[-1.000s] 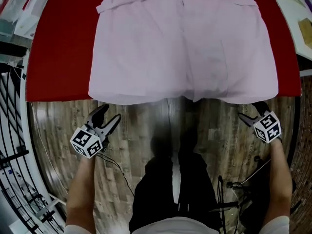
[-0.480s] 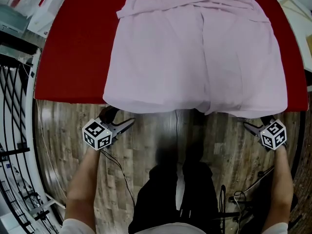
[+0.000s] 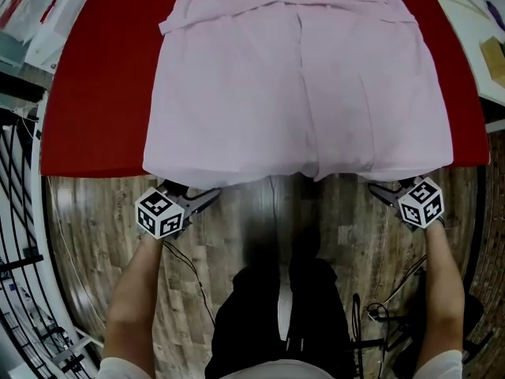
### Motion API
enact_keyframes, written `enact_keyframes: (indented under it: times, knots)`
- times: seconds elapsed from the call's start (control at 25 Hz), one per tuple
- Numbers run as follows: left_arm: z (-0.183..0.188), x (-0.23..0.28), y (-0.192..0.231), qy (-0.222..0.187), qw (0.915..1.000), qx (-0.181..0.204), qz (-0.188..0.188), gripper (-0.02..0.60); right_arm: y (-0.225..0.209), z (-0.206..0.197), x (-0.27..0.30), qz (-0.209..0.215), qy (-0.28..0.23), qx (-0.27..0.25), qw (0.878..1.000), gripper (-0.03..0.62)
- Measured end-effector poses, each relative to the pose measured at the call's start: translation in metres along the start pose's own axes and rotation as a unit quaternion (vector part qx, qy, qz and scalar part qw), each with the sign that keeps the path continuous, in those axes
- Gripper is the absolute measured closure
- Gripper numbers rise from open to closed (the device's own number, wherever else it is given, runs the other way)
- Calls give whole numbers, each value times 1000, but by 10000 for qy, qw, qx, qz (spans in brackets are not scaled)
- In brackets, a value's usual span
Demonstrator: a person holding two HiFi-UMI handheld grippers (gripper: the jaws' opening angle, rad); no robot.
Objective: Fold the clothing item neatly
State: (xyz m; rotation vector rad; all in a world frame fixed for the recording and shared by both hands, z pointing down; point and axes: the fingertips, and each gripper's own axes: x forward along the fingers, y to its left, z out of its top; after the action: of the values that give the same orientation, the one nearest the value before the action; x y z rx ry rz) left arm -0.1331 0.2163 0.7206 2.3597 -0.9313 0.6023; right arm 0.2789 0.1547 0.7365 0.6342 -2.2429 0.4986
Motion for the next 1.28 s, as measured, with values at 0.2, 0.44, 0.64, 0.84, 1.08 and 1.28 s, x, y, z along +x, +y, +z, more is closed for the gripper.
enact_keyframes:
  times: [0.2,0.44,0.64,0.84,1.08,1.28]
  knots:
    - [-4,11,-17,66,9996,-230,-181,297,9,2,6,34,-133,327,9994,281]
    - [-3,4,-37,66,9983,-531,-228,505,29,-4,11,52,14,858,9963,438]
    - [-1,-6,-65,66,9933,-1034,-516,545,51,-6,2,175,285,909,9953,550]
    - [24,-25,-109,43,9781,-1773,-1091,558,95,12,-29,576,421,809,9942,556]
    - [65,-53,-148,-69,9580,-2508,-1389,558,135,48,-79,886,312,1526,9838,557]
    - [100,-71,-177,-204,9469,-2744,-1662,558,153,80,-113,1125,147,1839,9764,557]
